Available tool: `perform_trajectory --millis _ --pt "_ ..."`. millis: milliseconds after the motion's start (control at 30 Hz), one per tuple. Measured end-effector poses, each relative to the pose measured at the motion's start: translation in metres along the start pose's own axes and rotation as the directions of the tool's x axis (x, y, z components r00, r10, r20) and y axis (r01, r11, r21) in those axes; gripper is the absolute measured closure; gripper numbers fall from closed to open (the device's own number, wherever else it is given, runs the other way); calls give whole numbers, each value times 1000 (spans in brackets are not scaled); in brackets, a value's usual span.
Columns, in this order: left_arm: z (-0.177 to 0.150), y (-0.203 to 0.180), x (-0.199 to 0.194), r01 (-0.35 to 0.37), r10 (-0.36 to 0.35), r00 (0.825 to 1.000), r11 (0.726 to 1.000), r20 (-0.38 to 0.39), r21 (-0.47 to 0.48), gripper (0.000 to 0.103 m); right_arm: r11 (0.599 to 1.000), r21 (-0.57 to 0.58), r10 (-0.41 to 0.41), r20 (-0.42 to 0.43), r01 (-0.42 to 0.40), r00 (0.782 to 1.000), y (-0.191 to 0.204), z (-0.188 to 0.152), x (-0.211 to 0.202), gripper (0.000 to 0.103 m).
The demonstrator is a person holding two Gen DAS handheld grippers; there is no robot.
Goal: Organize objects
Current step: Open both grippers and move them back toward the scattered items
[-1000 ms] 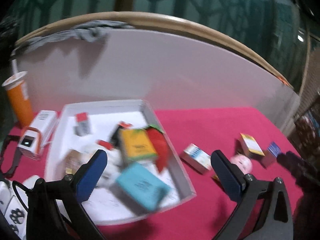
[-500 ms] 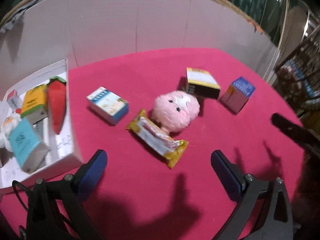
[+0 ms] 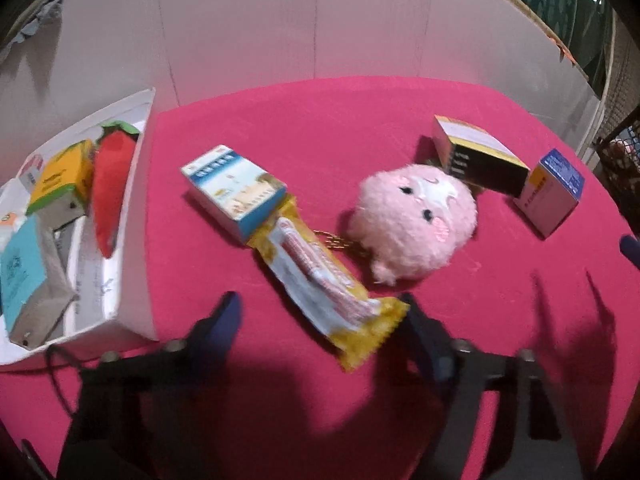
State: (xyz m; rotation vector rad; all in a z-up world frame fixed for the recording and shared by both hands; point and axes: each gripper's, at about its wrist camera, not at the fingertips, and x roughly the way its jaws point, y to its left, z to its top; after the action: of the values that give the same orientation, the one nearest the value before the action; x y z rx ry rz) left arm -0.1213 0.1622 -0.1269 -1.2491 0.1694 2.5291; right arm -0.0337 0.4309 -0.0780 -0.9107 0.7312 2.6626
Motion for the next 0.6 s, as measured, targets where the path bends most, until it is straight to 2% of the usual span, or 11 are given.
perform_trajectory --millis 33,133,233,300,400,467,567,600 --pt "-1 3 -1 4 -4 1000 1000 4 -2 40 1000 18 0 -15 0 1000 2 4 6 8" --pt "-6 11 -5 19 -19 999 1000 26 0 47 996 86 -29 -54 34 998 12 14 31 8" --pt "-11 15 -8 39 -39 998 999 41 2 47 984 132 -116 -58 122 992 20 21 49 8" --pt "-11 18 -9 58 -58 997 998 44 -14 47 967 168 -178 -92 191 980 23 26 69 8" --pt "-13 21 -10 73 -72 996 997 47 -26 47 955 166 -222 -153 246 963 25 26 94 8" --pt "-14 25 -11 86 -84 995 996 49 -39 47 953 147 -244 -155 266 957 27 23 99 8" --pt "-14 28 -13 100 -98 994 994 50 -46 51 961 99 -246 -134 260 960 28 17 94 18" --pt "-15 29 -14 94 -92 995 995 49 -45 56 963 88 -242 -133 254 961 26 15 91 23"
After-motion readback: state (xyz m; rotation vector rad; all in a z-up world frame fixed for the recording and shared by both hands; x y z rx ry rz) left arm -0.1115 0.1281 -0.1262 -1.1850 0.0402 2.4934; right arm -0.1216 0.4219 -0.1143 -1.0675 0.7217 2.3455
